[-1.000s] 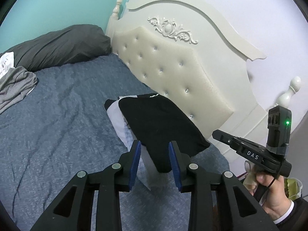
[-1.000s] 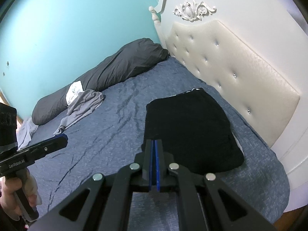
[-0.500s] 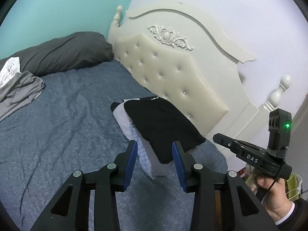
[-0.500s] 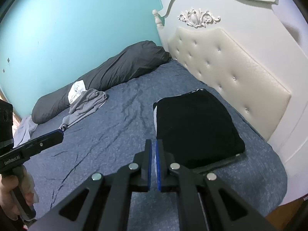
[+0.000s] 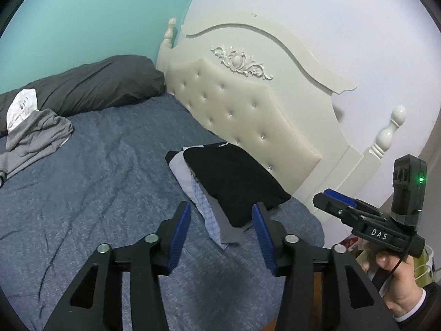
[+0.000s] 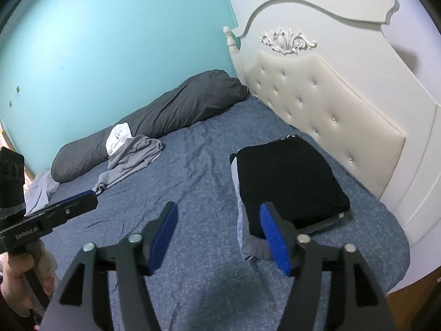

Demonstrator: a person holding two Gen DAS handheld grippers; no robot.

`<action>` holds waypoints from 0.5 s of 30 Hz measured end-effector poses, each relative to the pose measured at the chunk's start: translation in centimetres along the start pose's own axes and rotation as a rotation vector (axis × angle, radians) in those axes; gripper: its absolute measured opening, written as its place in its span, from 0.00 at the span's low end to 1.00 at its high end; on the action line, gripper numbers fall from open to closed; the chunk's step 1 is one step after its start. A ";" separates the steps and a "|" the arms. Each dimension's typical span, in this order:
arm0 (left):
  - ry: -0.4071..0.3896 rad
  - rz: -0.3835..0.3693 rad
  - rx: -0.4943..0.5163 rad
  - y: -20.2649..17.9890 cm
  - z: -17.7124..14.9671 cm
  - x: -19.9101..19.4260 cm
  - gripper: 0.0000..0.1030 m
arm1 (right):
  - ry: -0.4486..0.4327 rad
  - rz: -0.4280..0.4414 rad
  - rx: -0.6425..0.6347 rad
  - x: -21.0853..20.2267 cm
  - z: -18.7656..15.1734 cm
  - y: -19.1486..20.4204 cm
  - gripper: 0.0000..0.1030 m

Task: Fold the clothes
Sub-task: 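Open both grippers and pull them back from the stacked sweater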

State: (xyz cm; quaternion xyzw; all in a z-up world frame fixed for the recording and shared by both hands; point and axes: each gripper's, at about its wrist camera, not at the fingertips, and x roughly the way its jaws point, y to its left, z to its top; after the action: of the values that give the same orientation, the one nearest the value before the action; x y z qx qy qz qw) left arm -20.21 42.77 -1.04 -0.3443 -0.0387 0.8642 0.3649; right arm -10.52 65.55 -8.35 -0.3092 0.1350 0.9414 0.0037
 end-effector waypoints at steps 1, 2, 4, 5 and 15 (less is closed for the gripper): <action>-0.005 0.002 0.003 -0.1 0.0 -0.4 0.53 | -0.003 -0.002 -0.004 -0.3 -0.1 0.3 0.67; -0.007 0.003 0.006 -0.2 0.0 -0.7 0.53 | -0.006 -0.003 -0.006 -0.5 -0.2 0.5 0.67; -0.011 0.006 0.012 -0.4 -0.1 -1.2 0.55 | -0.011 -0.008 -0.008 -0.8 -0.3 0.7 0.71; -0.014 0.009 0.016 -0.5 -0.2 -1.5 0.57 | -0.015 -0.015 -0.010 -1.0 -0.4 0.9 0.72; -0.036 0.030 0.031 -1.0 -1.2 -3.7 0.77 | -0.020 -0.043 0.008 -2.7 -1.5 1.9 0.82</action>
State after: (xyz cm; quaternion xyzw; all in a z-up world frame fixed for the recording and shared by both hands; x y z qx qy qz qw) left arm -17.04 40.86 0.51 -0.3238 -0.0268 0.8761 0.3563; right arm -7.67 63.53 -7.42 -0.3026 0.1321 0.9436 0.0264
